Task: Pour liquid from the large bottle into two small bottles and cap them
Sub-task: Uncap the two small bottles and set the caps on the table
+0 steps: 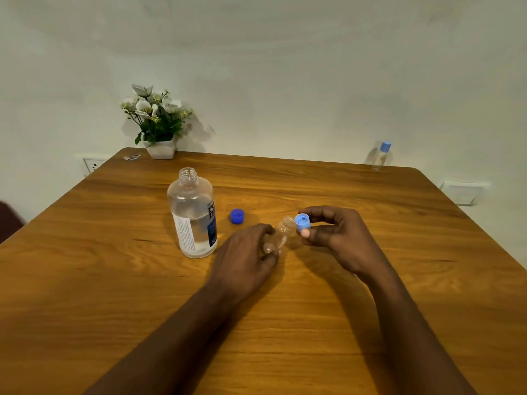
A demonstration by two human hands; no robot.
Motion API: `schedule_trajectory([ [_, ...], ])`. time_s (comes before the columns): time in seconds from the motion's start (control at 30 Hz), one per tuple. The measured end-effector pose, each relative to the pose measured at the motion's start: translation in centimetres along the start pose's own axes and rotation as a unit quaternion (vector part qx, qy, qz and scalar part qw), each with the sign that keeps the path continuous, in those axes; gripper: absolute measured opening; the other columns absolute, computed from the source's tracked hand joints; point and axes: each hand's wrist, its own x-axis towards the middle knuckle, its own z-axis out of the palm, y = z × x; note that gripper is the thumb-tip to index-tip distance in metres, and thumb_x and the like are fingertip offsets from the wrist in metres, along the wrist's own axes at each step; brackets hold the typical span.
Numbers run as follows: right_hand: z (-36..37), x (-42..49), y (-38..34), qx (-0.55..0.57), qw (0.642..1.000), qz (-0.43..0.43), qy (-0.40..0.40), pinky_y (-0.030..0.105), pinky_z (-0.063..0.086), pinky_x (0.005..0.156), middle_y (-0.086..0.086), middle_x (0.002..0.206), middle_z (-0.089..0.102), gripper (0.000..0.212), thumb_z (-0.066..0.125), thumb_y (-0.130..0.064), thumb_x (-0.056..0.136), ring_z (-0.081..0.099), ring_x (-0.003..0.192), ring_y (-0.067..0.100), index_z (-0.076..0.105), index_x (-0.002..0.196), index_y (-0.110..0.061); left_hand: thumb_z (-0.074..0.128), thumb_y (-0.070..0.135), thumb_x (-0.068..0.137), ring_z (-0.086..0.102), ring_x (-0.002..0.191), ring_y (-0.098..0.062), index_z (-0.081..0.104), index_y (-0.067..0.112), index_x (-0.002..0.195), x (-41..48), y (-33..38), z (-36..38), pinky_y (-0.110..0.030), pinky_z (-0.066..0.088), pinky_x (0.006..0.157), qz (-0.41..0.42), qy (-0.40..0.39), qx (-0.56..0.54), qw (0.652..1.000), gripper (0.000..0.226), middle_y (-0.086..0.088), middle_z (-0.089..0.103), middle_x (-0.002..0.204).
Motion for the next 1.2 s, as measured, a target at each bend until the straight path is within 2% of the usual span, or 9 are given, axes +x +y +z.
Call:
schedule_trajectory([
  [0.2,0.3,1.2,1.9,-0.044,0.994,0.014,0.098,0.016,0.052,0.071,-0.004,0.096,0.074,0.027,0.076,-0.008,0.080,0.070,0.087,0.005,0.067,0.103,-0.018,0.066,0.039,0.084,0.054,0.101,-0.007,0.055,0.024,0.126,-0.1,-0.1,-0.1,-0.034,0.048,0.090,-0.026,0.008,-0.045,0.999,0.046,0.009,0.059,0.111],
  [0.3,0.6,2.1,3.0,-0.080,0.988,0.030,0.131,0.014,0.047,0.071,-0.007,0.100,0.071,0.026,0.075,-0.012,0.081,0.065,0.093,0.002,0.066,0.104,-0.020,0.066,0.036,0.085,0.054,0.104,-0.006,0.054,0.023,0.129,-0.3,-0.2,0.0,-0.034,0.047,0.093,-0.039,0.009,-0.047,0.998,0.048,0.008,0.061,0.116],
  [0.4,0.9,3.4,3.7,-0.121,0.981,0.021,0.149,0.014,0.045,0.072,-0.005,0.100,0.070,0.026,0.075,-0.015,0.081,0.064,0.095,0.007,0.069,0.106,-0.016,0.066,0.036,0.084,0.054,0.107,-0.006,0.053,0.025,0.131,-0.4,-0.2,-0.1,-0.035,0.046,0.096,-0.050,0.007,-0.048,0.998,0.050,0.010,0.062,0.119],
  [0.5,1.4,4.5,3.9,-0.142,0.978,0.022,0.152,0.019,0.047,0.079,0.001,0.107,0.072,0.032,0.075,-0.015,0.081,0.065,0.098,0.012,0.070,0.113,-0.012,0.067,0.034,0.083,0.055,0.106,-0.007,0.055,0.025,0.128,-0.7,-0.1,-0.2,-0.035,0.046,0.096,-0.050,0.016,-0.053,0.997,0.048,0.010,0.063,0.116],
  [0.63,1.9,4.9,3.8,-0.166,0.975,0.022,0.145,0.022,0.045,0.085,0.005,0.119,0.069,0.047,0.075,-0.016,0.081,0.060,0.100,0.009,0.062,0.126,-0.012,0.066,0.032,0.084,0.052,0.106,-0.007,0.053,0.026,0.130,-0.8,0.0,-0.3,-0.032,0.043,0.096,-0.054,0.019,-0.050,0.997,0.048,0.009,0.062,0.116],
  [0.73,2.0,5.0,3.8,-0.180,0.974,0.015,0.139,0.023,0.046,0.086,0.003,0.116,0.069,0.056,0.076,-0.017,0.080,0.062,0.105,0.013,0.057,0.133,-0.017,0.067,0.034,0.084,0.051,0.109,-0.007,0.050,0.027,0.133,-0.6,-0.1,-0.2,-0.034,0.044,0.098,-0.061,0.011,-0.054,0.997,0.053,0.009,0.061,0.120],
  [0.9,2.2,5.2,4.0,-0.213,0.968,0.018,0.128,0.027,0.050,0.087,0.002,0.115,0.069,0.064,0.077,-0.016,0.079,0.062,0.100,0.011,0.051,0.137,-0.022,0.068,0.035,0.083,0.050,0.113,-0.009,0.045,0.026,0.138,-0.7,-0.3,-0.1,-0.037,0.044,0.100,-0.071,0.002,-0.051,0.996,0.060,0.008,0.059,0.123],
  [1.03,2.4,5.1,4.3,-0.224,0.966,0.025,0.125,0.025,0.048,0.086,0.003,0.119,0.068,0.070,0.077,-0.015,0.079,0.063,0.105,0.014,0.046,0.141,-0.021,0.069,0.038,0.081,0.050,0.113,-0.008,0.045,0.027,0.138,-0.6,-0.4,0.0,-0.036,0.044,0.099,-0.072,0.006,-0.056,0.996,0.063,0.009,0.058,0.124],
  [1.2,1.9,4.5,4.1,-0.210,0.970,0.037,0.119,0.030,0.043,0.095,0.004,0.124,0.066,0.080,0.078,-0.013,0.077,0.058,0.119,0.019,0.038,0.146,-0.016,0.074,0.040,0.077,0.043,0.126,-0.009,0.039,0.028,0.141,-1.4,-0.5,-0.1,-0.036,0.038,0.106,-0.083,0.015,-0.054,0.995,0.074,0.009,0.050,0.137],
])
